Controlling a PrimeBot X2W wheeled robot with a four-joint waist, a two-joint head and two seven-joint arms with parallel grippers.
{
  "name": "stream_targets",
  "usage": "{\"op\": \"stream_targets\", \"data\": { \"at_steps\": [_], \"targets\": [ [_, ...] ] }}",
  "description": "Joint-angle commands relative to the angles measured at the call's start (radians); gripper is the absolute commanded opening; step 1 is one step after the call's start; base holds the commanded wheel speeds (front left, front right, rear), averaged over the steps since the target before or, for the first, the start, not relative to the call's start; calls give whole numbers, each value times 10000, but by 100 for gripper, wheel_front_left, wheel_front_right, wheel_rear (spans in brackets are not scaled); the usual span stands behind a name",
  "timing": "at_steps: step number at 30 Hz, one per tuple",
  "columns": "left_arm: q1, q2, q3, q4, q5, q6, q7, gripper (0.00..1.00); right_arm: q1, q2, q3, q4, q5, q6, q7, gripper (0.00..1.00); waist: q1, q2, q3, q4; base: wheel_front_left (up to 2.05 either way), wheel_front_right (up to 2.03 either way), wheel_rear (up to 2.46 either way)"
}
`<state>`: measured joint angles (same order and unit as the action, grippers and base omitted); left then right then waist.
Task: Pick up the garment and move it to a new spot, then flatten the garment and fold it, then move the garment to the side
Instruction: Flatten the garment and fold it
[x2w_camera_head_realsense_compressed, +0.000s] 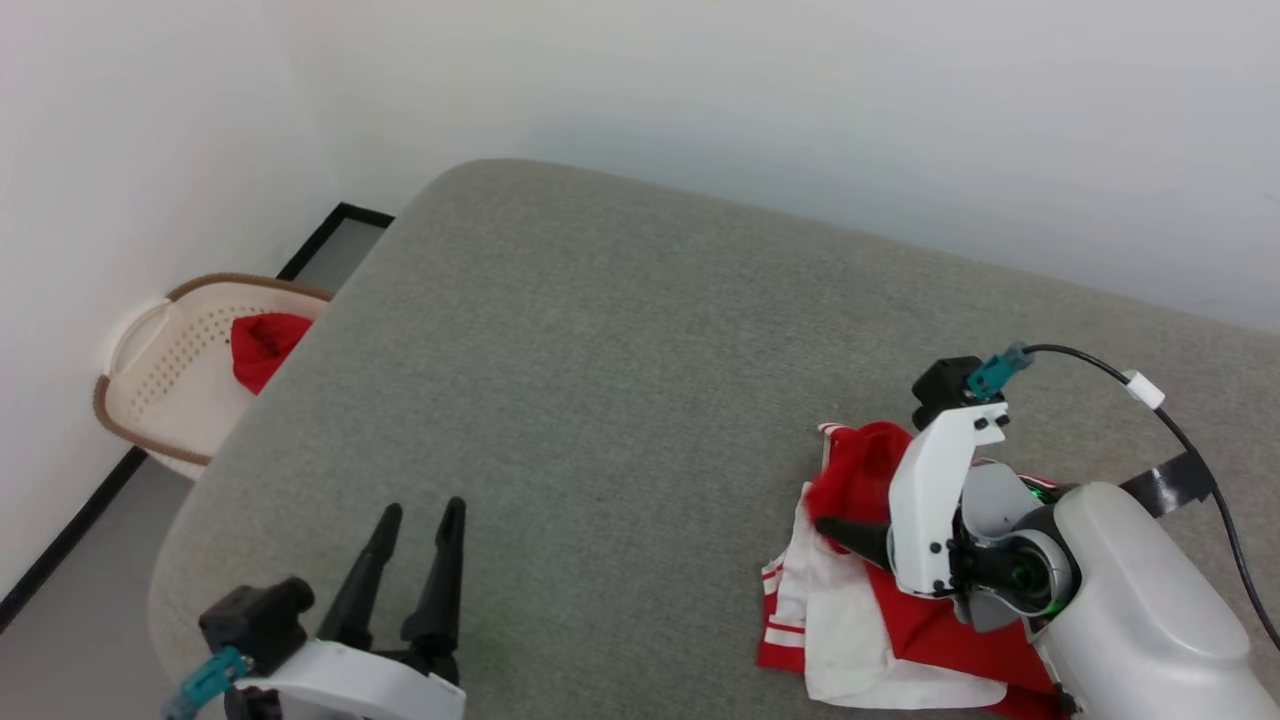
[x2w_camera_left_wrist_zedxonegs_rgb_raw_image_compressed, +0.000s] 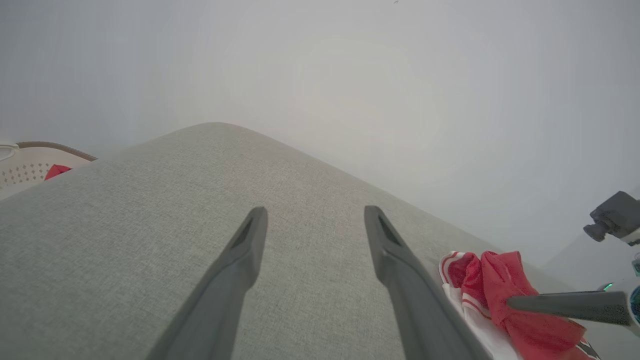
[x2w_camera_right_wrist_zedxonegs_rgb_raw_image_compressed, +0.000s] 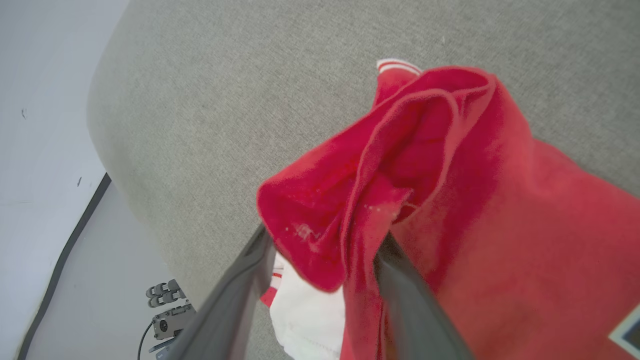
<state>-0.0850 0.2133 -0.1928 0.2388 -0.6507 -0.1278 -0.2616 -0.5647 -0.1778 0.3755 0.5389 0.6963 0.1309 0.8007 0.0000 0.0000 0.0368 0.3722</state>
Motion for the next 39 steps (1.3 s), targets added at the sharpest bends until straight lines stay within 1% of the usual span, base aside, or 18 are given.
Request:
{"op": "stream_targets", "data": {
  "at_steps": [1,5,9,13,16,17,20,23,24,25,26,27,28,29,32,33,37,39],
  "targets": [
    [-44,67,86,25,-43,-41,-31,100,-176,13,191,6,204,-4,-70,100,0,0,-45,-161,0,0,0],
    [123,192,308,44,-26,-42,-31,100,-314,-102,492,-228,732,-4,-174,100,0,0,-158,-528,0,0,0],
    [277,389,428,-7,61,-42,-31,100,-209,-337,656,-865,1314,-4,-348,100,0,0,-303,-993,0,0,0],
    [462,565,619,-104,142,-40,-31,100,94,-869,749,-1848,1669,-5,-888,100,0,0,-455,-1554,0,0,0],
    [552,667,758,-188,188,-40,-32,100,297,-1463,884,-2635,1568,-5,-1730,100,0,0,-515,-2036,0,0,0],
    [552,667,758,-188,188,-40,-32,100,297,-1463,884,-2635,1568,-5,-1730,100,0,0,-515,-2036,0,0,0],
    [666,776,884,-263,198,-40,-33,100,608,-2084,1002,-3129,1304,-5,-2686,100,0,0,-553,-2508,0,0,0],
    [707,882,950,-345,283,-40,-32,100,965,-2584,889,-3348,1205,-4,-3682,100,0,0,-609,-2922,0,0,0],
    [713,903,950,-380,315,-40,-32,100,1096,-2766,813,-3364,1114,-4,-4064,100,0,0,-629,-3030,0,0,0],
    [780,970,981,-409,387,-40,-32,100,1392,-3037,782,-3405,1011,-4,-4715,100,0,0,-673,-3258,0,0,0],
    [780,970,981,-409,387,-40,-32,100,1392,-3037,782,-3405,1011,-4,-4715,100,0,0,-673,-3258,0,0,0],
    [856,1036,1030,-430,488,-40,-32,100,1634,-3326,651,-3342,844,-4,-5415,100,0,0,-710,-3485,0,0,0],
    [856,1036,1030,-430,488,-40,-32,100,1634,-3326,651,-3342,844,-4,-5415,100,0,0,-710,-3485,0,0,0],
    [909,1091,1094,-463,603,-40,-32,100,1828,-3604,616,-3324,589,-4,-6121,100,0,0,-752,-3676,0,0,0],
    [1039,1156,1251,-552,807,-40,-32,100,2189,-3881,488,-3175,299,-4,-7202,100,0,0,-818,-3924,0,0,0],
    [1039,1156,1251,-552,807,-40,-32,100,2189,-3881,488,-3175,299,-4,-7202,100,0,0,-818,-3924,0,0,0],
    [1204,1188,1385,-668,1048,-40,-32,100,2680,-4076,200,-2880,-39,-4,-8488,100,0,0,-928,-4064,0,0,0],
    [1292,1171,1473,-713,1148,-40,-32,100,3006,-4040,-6,-2721,-93,-4,-9115,100,0,0,-993,-4068,0,0,0]
  ]
}}
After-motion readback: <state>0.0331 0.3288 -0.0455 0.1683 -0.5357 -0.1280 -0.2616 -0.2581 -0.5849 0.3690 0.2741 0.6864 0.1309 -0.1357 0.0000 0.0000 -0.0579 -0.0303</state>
